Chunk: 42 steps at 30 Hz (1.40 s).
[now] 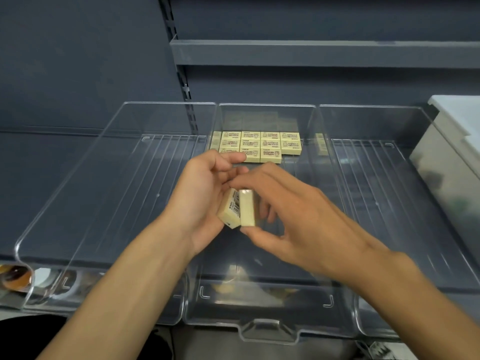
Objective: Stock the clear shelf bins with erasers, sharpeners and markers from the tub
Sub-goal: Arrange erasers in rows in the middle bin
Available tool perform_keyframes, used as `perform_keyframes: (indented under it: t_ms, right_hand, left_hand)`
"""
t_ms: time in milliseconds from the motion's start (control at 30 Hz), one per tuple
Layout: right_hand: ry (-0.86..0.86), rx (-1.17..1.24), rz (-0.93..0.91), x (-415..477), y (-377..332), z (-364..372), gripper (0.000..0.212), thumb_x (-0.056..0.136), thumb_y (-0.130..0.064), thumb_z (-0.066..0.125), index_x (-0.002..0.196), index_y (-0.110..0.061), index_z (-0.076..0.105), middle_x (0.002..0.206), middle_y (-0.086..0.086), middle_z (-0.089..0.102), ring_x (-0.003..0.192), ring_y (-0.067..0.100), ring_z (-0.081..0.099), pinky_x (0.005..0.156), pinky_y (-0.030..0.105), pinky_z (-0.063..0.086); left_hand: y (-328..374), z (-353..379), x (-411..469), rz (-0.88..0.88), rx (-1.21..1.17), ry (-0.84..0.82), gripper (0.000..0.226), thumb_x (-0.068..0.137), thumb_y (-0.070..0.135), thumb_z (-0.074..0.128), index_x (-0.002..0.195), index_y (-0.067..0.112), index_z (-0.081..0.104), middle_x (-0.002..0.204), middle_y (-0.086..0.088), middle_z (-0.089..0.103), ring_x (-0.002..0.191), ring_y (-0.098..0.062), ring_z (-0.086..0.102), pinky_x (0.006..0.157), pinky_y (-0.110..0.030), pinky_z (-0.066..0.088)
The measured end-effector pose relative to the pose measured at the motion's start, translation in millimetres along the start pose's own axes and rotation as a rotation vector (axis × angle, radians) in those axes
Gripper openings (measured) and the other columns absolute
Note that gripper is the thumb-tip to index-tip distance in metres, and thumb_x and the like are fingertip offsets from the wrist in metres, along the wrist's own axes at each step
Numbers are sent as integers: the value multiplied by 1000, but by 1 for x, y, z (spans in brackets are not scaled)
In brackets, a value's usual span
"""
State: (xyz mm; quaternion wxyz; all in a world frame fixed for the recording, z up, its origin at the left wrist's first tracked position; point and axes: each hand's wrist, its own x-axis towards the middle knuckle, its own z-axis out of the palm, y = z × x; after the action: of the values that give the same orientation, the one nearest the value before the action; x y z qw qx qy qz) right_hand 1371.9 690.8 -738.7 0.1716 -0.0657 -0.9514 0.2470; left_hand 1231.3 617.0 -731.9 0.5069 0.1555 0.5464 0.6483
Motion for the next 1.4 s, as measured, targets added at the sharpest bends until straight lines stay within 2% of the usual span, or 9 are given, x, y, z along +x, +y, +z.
perform_keyframes:
  t_ms: [167, 300, 400, 567, 667, 900, 1033, 1200, 1400]
  right_hand:
    - [-12, -51, 17, -1, 3, 2, 39, 88, -34, 59, 126, -33, 53, 119, -14, 42, 71, 12, 56, 64, 33, 55]
    - [41, -63, 7, -2, 8, -4, 34, 89, -42, 56, 122, -35, 56, 115, -12, 46, 74, 11, 56, 65, 33, 55]
    - [125, -11, 11, -1, 11, -7, 31, 89, -39, 60, 117, -27, 61, 108, -10, 50, 78, 10, 56, 69, 30, 54]
    - [327, 18, 90, 2, 18, -16, 26, 87, -33, 68, 109, -18, 67, 101, -7, 54, 78, 9, 59, 71, 26, 53]
    - [365, 29, 123, 3, 18, -19, 27, 85, -33, 67, 108, -18, 68, 101, -6, 57, 80, 7, 60, 73, 27, 53]
    - [353, 254, 321, 5, 21, -20, 43, 81, -15, 77, 118, -21, 57, 112, -3, 63, 90, 5, 67, 74, 13, 54]
    - [347, 246, 312, 6, 25, -21, 48, 81, -16, 77, 125, -23, 60, 106, -4, 60, 83, 11, 64, 77, 20, 53]
    - [285, 207, 363, 5, 27, -27, 65, 74, -54, 65, 134, -29, 56, 99, -6, 49, 81, 11, 62, 78, 21, 53]
    - [314, 115, 352, 7, 27, -26, 52, 81, -23, 76, 127, -24, 52, 107, -7, 52, 83, 9, 59, 76, 19, 51]
  left_hand:
    - [3, -1, -7, 24, -21, -114, 48, 57, 0, 32, 100, 6, 52, 105, -15, 46, 97, -32, 45, 83, -45, 38]
    - [2, 1, -11, 39, -14, -194, 46, 52, -6, 32, 93, 8, 49, 104, -12, 41, 96, -32, 45, 72, -36, 45]
    - [-1, 2, -9, 83, -11, -229, 33, 60, -1, 41, 90, 10, 48, 104, -13, 44, 98, -31, 46, 81, -42, 37]
    - [-11, -1, -1, 277, 372, -190, 27, 86, 43, 58, 98, 19, 63, 90, -8, 66, 87, -20, 63, 79, -35, 48]
    - [-11, 1, -6, 395, 479, -205, 28, 94, 39, 56, 105, 14, 59, 79, 2, 66, 76, -12, 63, 72, -26, 51]
    - [-1, -6, -4, 802, 1014, 66, 41, 81, 35, 77, 117, 28, 61, 97, 16, 57, 85, -10, 59, 76, -14, 47]
    - [-2, -7, -2, 805, 1025, 77, 46, 78, 30, 80, 121, 24, 67, 96, 15, 53, 84, -5, 56, 76, -7, 41]
    - [-3, -10, -5, 794, 1019, 51, 49, 81, 30, 78, 128, 25, 64, 98, 13, 48, 86, -1, 52, 77, -6, 40]
    - [-2, -12, -7, 740, 1021, 59, 35, 77, 32, 73, 110, 30, 63, 93, 18, 52, 81, -2, 54, 69, -8, 40]
